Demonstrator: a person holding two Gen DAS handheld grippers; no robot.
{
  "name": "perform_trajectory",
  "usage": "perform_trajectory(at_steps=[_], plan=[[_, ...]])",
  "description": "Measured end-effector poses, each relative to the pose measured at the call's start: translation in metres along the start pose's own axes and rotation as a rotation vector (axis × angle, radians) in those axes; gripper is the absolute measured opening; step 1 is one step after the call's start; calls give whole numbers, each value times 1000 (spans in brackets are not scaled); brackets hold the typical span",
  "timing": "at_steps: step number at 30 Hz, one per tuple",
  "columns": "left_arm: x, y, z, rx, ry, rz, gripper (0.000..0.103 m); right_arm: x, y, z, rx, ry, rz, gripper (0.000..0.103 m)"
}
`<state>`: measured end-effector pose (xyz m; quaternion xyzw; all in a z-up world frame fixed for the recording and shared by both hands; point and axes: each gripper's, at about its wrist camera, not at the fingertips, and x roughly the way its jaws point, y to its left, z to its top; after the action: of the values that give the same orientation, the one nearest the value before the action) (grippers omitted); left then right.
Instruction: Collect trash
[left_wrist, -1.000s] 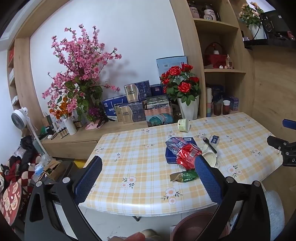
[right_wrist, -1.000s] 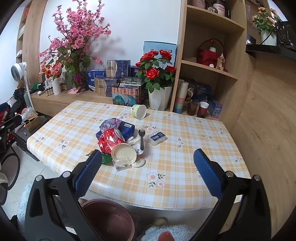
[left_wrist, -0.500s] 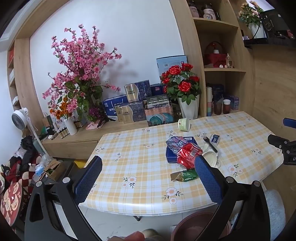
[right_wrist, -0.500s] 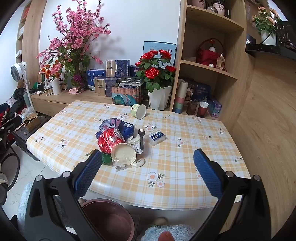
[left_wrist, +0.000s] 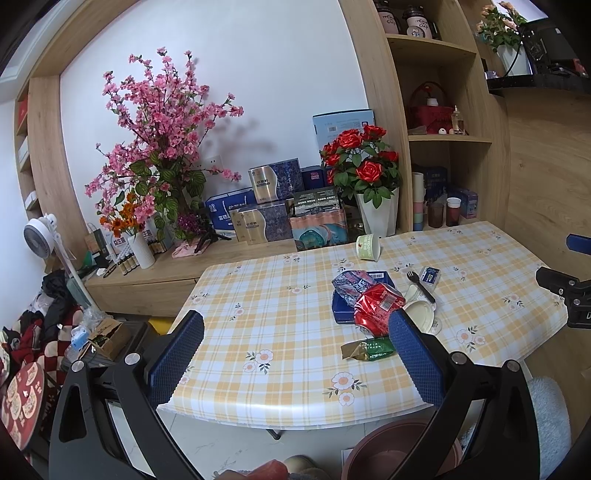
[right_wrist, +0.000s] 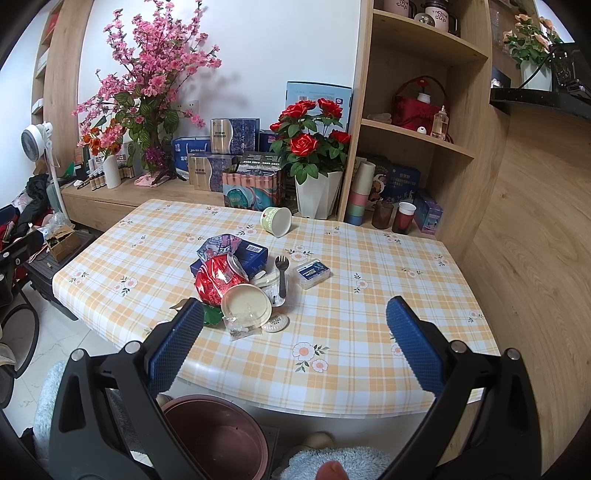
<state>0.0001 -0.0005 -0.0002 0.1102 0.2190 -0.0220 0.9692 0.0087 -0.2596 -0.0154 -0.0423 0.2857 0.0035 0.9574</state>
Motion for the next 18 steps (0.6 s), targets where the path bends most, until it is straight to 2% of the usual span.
perform_trajectory(at_steps=[18], plan=[[0,0,0,0,1,-1,98,2,-1,-1,0,3,-1,97]])
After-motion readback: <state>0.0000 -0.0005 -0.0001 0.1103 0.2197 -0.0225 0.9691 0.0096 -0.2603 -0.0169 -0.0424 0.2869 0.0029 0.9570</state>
